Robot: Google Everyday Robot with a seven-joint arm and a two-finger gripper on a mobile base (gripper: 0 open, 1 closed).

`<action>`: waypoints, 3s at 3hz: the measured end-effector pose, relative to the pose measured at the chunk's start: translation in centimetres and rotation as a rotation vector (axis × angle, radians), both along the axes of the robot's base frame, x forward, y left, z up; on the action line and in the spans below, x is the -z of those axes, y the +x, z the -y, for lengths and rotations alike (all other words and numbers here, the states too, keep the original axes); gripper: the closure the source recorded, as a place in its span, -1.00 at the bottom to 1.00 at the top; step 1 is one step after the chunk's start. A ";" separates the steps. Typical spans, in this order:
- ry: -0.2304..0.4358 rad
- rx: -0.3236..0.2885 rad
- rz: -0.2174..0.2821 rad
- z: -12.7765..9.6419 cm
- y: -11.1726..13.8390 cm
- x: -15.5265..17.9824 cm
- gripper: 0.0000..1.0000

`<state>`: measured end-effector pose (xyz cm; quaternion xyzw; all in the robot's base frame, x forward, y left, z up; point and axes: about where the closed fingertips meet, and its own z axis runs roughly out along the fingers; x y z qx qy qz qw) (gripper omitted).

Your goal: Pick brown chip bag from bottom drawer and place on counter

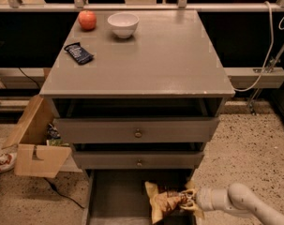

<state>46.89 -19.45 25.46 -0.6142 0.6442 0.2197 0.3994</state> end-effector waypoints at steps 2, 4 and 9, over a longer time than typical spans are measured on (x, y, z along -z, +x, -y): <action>0.160 -0.085 0.026 1.6 -2.5 -5.8 1.00; 0.194 -0.091 0.034 1.7 -4.3 -7.8 1.00; 0.197 0.182 0.377 10.9 -7.9 -38.6 1.00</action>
Offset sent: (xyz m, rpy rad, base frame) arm -0.0046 -0.0246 0.0437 0.0923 -0.0521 0.0124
